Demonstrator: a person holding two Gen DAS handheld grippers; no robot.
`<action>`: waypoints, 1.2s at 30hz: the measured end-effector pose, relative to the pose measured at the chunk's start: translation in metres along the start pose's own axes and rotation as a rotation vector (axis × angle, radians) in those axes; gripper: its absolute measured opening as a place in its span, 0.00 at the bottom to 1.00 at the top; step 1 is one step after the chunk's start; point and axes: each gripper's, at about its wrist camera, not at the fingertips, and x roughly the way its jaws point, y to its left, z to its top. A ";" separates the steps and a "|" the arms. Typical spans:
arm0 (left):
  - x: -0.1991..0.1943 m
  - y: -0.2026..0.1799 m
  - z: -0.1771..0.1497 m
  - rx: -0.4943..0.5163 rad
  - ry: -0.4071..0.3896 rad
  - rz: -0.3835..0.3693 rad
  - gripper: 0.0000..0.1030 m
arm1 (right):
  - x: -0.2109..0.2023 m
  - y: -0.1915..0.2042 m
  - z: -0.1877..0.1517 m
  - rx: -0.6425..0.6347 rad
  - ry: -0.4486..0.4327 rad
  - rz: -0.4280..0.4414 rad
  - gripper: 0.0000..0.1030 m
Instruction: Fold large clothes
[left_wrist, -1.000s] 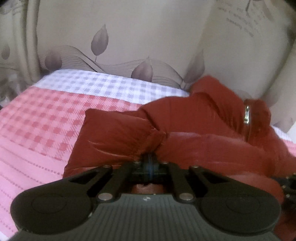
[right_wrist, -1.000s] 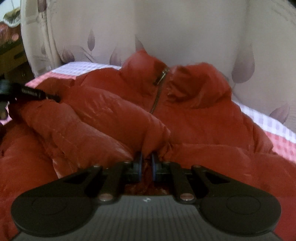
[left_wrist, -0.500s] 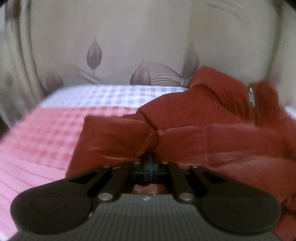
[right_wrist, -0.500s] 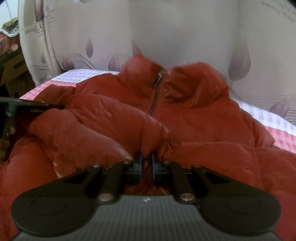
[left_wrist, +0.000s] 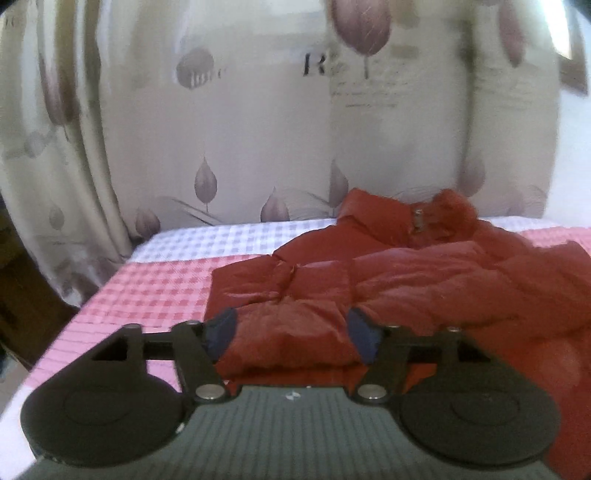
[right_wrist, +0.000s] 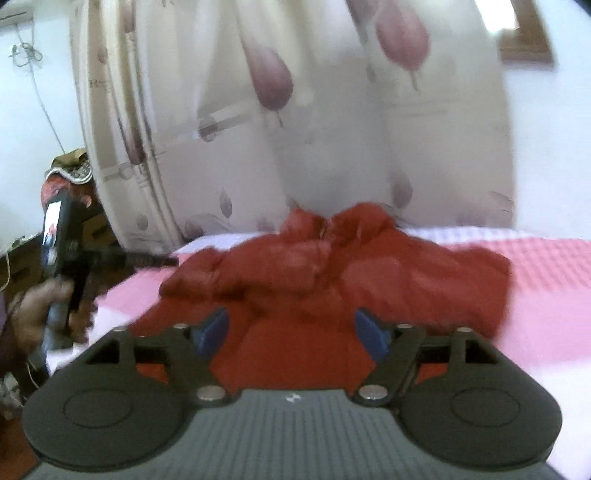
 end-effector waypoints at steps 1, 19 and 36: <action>-0.010 -0.002 -0.002 0.007 -0.008 0.002 0.69 | -0.017 0.003 -0.012 -0.012 0.000 -0.028 0.88; -0.126 0.053 -0.100 -0.073 -0.056 -0.050 0.99 | -0.102 -0.022 -0.103 0.170 0.005 -0.141 0.94; -0.090 0.104 -0.166 -0.358 0.246 -0.397 0.67 | -0.060 -0.022 -0.123 0.366 0.128 0.011 0.34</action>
